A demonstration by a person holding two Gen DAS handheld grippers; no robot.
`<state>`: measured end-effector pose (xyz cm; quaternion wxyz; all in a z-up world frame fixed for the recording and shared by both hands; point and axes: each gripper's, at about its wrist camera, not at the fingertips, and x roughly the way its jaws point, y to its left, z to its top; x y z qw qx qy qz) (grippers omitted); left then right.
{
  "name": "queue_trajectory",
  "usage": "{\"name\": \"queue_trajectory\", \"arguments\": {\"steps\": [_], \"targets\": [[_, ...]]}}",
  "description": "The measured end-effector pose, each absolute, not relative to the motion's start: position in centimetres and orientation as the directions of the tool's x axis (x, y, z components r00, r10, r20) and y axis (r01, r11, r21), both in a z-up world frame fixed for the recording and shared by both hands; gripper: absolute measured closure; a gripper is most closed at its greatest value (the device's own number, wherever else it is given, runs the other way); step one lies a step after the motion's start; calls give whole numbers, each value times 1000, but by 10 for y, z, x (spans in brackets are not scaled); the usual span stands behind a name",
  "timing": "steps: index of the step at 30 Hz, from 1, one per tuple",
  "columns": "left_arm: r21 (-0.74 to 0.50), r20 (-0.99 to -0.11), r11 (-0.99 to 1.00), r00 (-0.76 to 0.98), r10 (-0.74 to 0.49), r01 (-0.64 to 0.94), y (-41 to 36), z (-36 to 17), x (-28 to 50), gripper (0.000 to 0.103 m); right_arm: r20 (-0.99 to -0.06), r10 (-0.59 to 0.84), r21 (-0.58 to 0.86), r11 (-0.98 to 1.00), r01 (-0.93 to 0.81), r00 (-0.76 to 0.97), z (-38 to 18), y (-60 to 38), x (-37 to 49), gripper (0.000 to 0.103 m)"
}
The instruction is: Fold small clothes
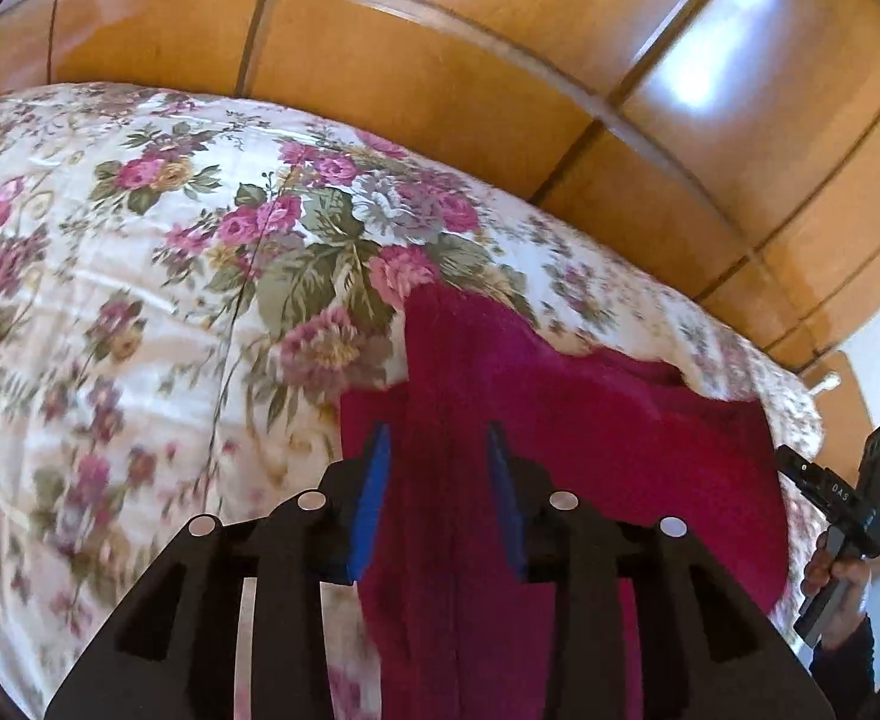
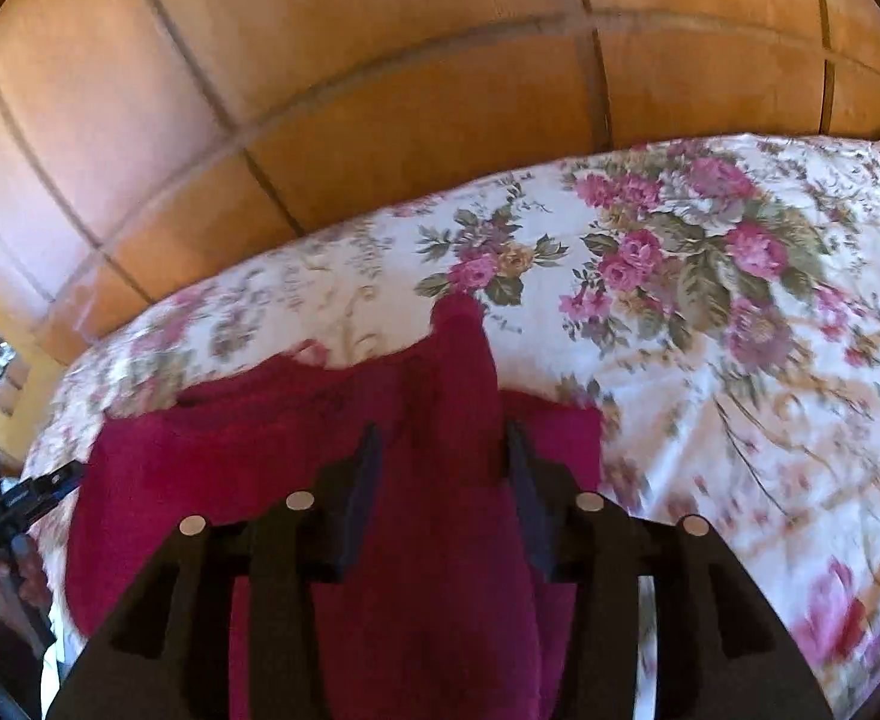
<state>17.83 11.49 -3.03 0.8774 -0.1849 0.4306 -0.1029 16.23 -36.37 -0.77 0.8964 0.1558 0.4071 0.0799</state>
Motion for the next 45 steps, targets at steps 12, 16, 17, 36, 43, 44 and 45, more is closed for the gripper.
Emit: {"name": "queue_trajectory", "arguments": {"steps": [12,16,17,36,43,44,45], "targets": [[-418,-677,891,592,-437,180,99,-43,60,49,-760,276,341,940,-1,588,-45,-366,25,58],[-427,-695,888,567,-443,170,94,-62,52,52,-762,275,338,941,-1,587,-57,-362,30,77],[-440,-696,882,557,-453,169,94,-66,54,58,-760,274,335,942,-6,590,-55,-361,31,85],[-450,-699,891,594,-397,66,129,-54,61,47,-775,200,289,956,55,600,-36,-390,28,50],[-465,-680,885,629,-378,29,131,-36,115,47,-727,152,257,965,60,670,-5,-380,108,46],[-465,-681,885,628,-377,27,128,-35,127,47,-728,148,256,964,65,669,-4,-378,124,46],[-464,-683,885,626,-377,27,126,-34,136,47,-728,144,253,965,68,670,-4,-376,136,46]]}}
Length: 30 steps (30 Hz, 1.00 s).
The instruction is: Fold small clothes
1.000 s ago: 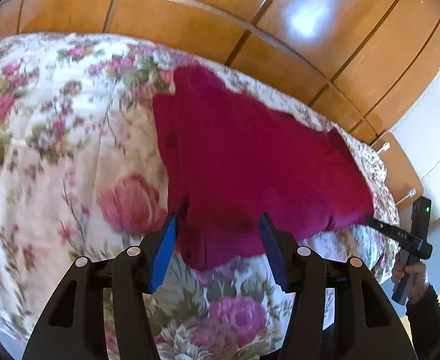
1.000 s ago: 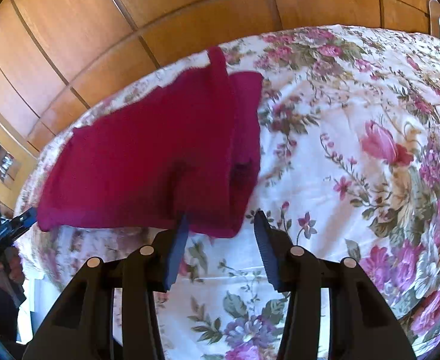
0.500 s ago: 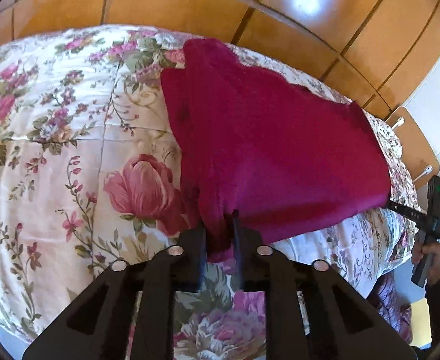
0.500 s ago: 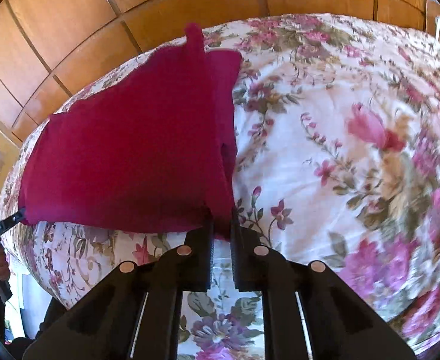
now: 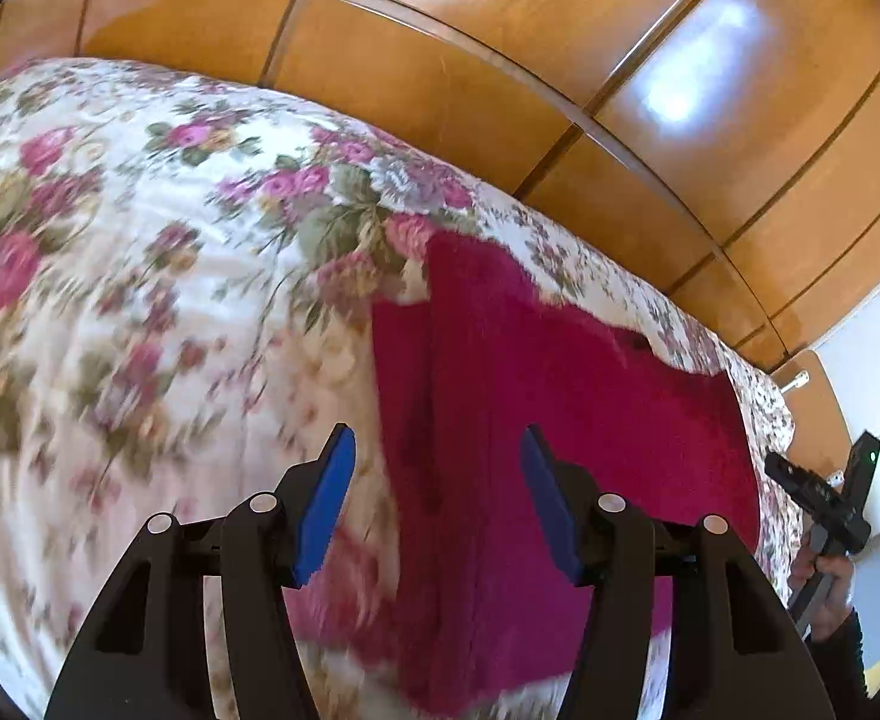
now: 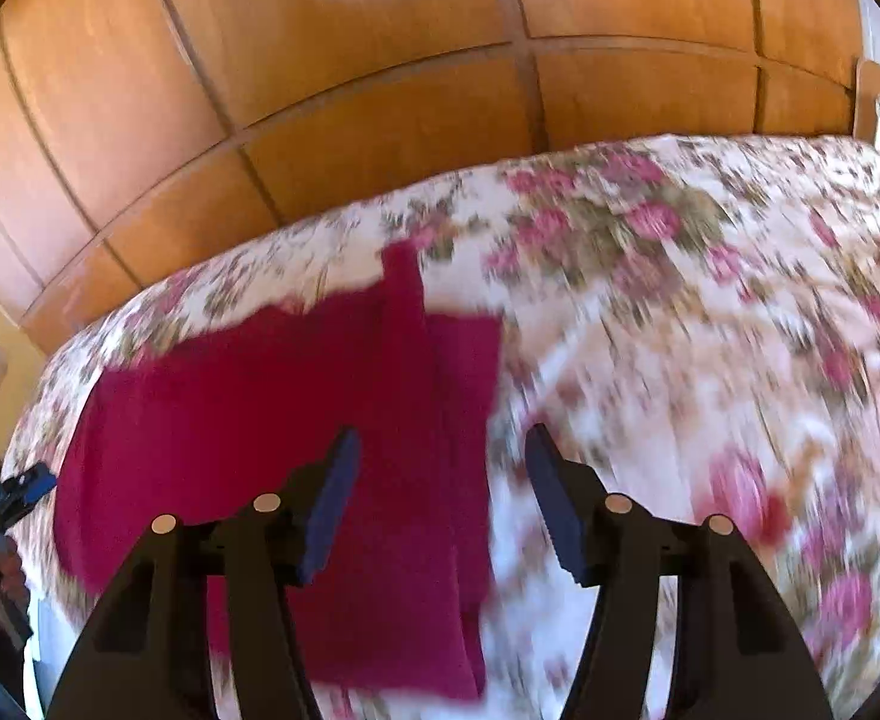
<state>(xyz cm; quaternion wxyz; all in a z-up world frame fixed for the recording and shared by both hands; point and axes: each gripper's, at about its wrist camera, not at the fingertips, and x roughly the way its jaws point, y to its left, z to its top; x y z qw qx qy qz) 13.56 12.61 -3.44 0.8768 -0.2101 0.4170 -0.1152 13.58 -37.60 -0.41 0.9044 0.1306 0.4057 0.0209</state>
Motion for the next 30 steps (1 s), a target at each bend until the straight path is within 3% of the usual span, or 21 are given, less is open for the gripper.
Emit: {"name": "queue_trajectory", "arguments": {"steps": [6,8,10,12,20,27,29,30], "targets": [[-474,-700,880,593,-397,30,113,-41,183,47,-773,82,182,979,96,630,-14,-359,205,47],[-478,-703,878,583,-407,37,109,-44,194,59,-791,82,159,984,75,606,-20,-354,215,61],[-475,-717,877,548,-431,68,103,-50,205,90,-797,61,125,990,65,601,-22,-351,217,96],[-473,-706,877,560,-434,83,100,-48,207,95,-782,52,127,989,77,622,-17,-354,212,95],[-440,-651,894,655,-384,87,104,-21,210,96,-674,80,197,978,74,734,23,-351,221,96],[-375,-750,927,588,-302,-3,98,-49,245,95,-792,24,155,975,162,610,-41,-353,264,95],[-391,-760,920,576,-301,-36,102,-52,241,87,-808,28,168,968,184,589,-53,-358,261,86],[-402,-755,915,580,-307,-40,105,-51,238,80,-804,32,178,966,189,594,-54,-360,257,65]]}}
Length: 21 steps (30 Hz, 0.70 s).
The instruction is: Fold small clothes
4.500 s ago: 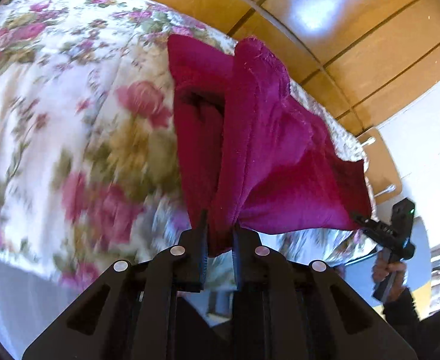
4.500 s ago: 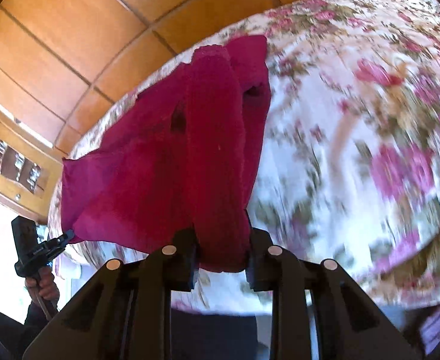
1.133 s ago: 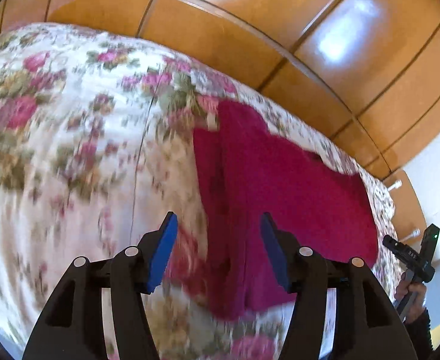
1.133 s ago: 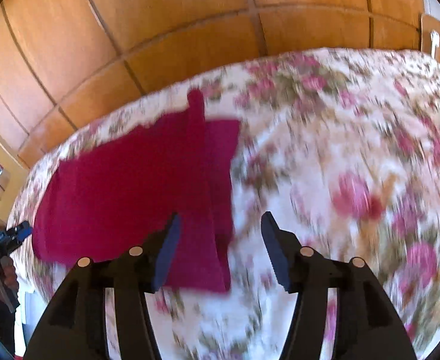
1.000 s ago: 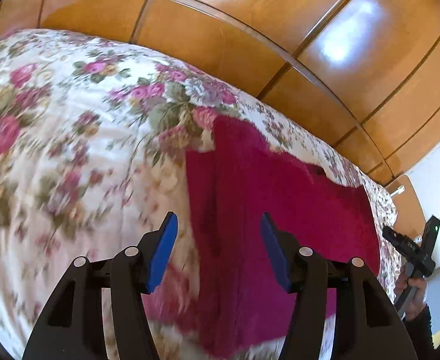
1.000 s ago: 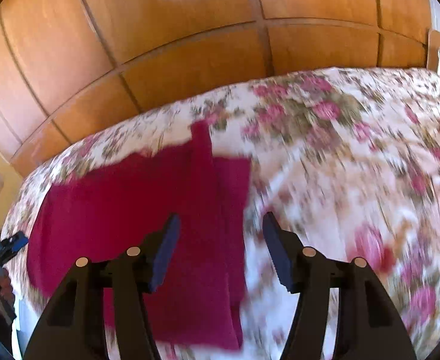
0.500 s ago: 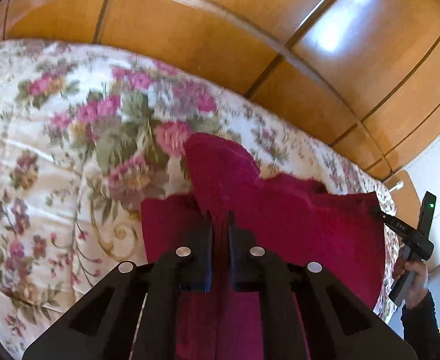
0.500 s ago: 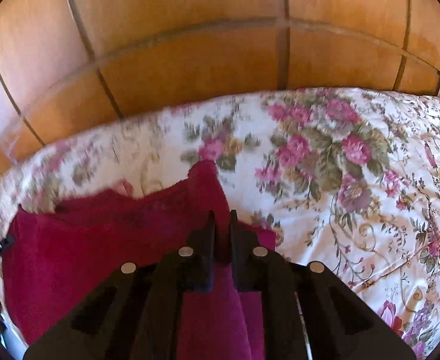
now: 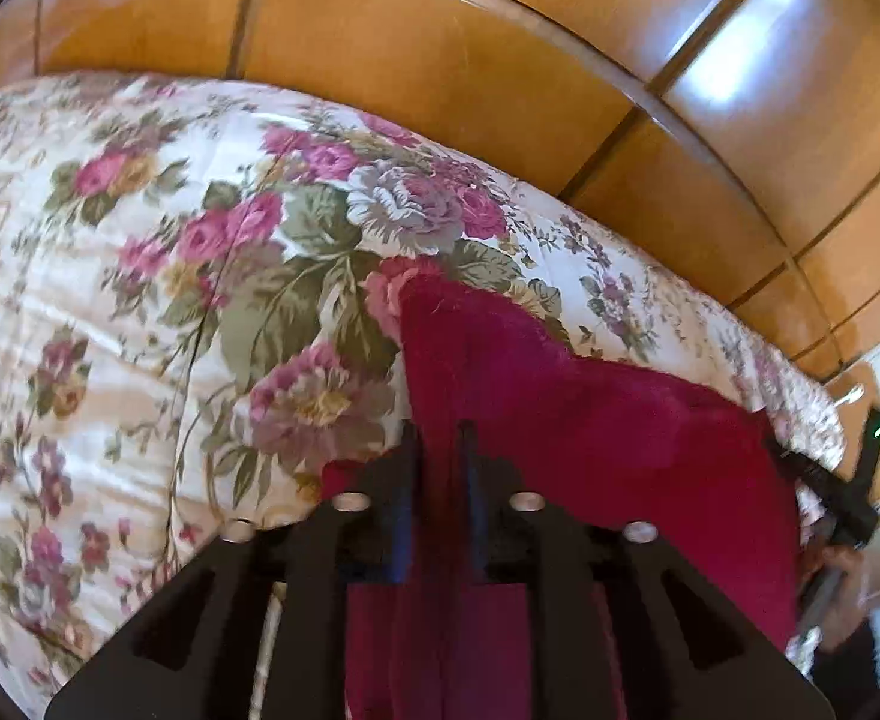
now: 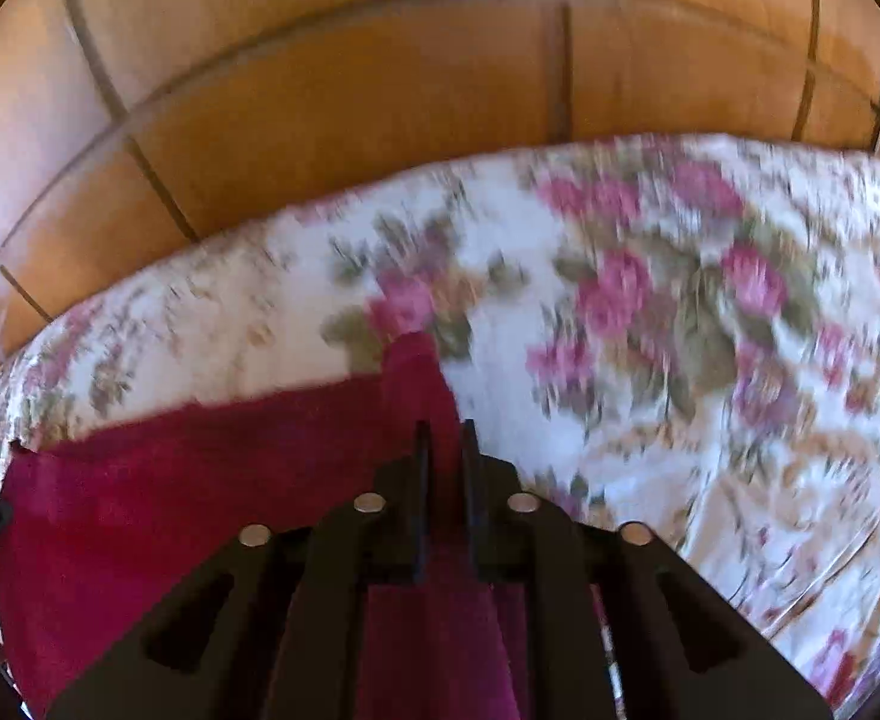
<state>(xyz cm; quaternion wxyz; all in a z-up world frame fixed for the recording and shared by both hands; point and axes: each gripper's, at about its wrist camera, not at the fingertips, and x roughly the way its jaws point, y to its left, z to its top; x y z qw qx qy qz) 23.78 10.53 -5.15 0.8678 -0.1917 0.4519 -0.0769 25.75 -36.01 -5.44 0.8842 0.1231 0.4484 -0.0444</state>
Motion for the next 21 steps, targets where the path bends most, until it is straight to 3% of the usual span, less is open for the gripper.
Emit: {"name": "queue_trajectory", "arguments": {"steps": [1,3,7,9,13,17,21], "targets": [[-407,-750,912,587,-306,-45,109,-49,233,77,-789,38,197,961,194,613,-50,-363,251,50],[-389,-747,920,600,-287,-44,112,-42,219,77,-767,38,207,959,192,641,-39,-364,241,47],[-367,-734,930,617,-283,-11,115,-35,180,74,-701,65,235,961,144,710,-10,-353,204,28],[-366,-726,930,625,-286,1,120,-36,153,52,-682,112,254,963,90,723,-1,-339,185,25],[-399,-702,916,626,-339,47,131,-44,103,52,-670,233,284,958,-47,705,3,-302,148,17],[-356,-702,928,625,-342,108,122,-53,64,52,-679,301,279,950,-144,670,-7,-260,117,12],[-241,-745,965,618,-250,101,111,-67,49,52,-701,295,231,955,-185,649,-24,-225,98,9]]}}
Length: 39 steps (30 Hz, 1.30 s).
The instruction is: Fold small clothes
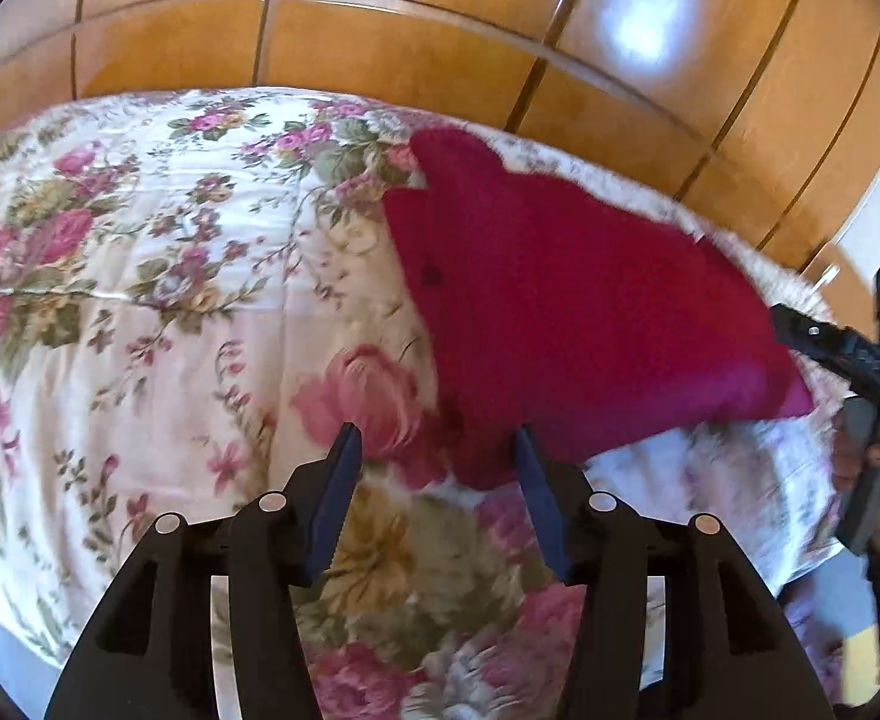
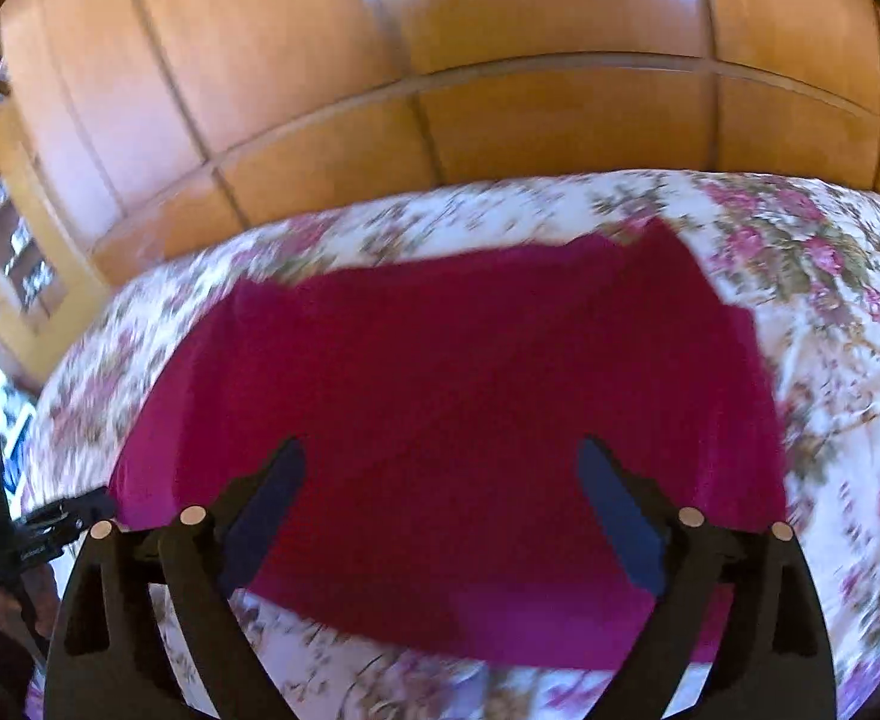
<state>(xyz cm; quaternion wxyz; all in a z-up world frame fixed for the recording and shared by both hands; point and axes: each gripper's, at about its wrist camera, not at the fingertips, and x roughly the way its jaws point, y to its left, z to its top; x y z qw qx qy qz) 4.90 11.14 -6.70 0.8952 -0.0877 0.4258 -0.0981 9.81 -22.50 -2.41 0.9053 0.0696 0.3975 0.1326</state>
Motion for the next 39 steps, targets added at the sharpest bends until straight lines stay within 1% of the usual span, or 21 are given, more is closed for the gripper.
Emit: {"name": "queue_trajectory", "arguments": {"steps": [2,4,6,14,27,34,39], "targets": [[-224,-758,972,615,-219,71,111,-73,50,54,-726,257,193,966,-171,637,-38,-216,98,8],[-223,-758,973,616,-214,63,110,-75,49,62,-749,233,174,973,-155,620,-52,-214,102,8],[-187,-757,981,628,-182,59,103,-74,43,63,-742,234,183,972,-146,628,-62,-217,102,7],[-89,-738,996,670,-75,13,93,-64,26,63,-717,187,116,982,-149,671,-70,-211,96,3],[-68,-676,998,736,-40,-7,99,-32,9,63,-699,159,87,987,-137,698,-72,-209,94,2],[-53,-664,999,746,-40,7,91,-25,13,63,-690,162,89,986,-140,705,-73,-209,92,2],[-30,-670,999,741,-40,26,80,-23,21,63,-698,187,116,982,-148,692,-70,-213,94,2]]}}
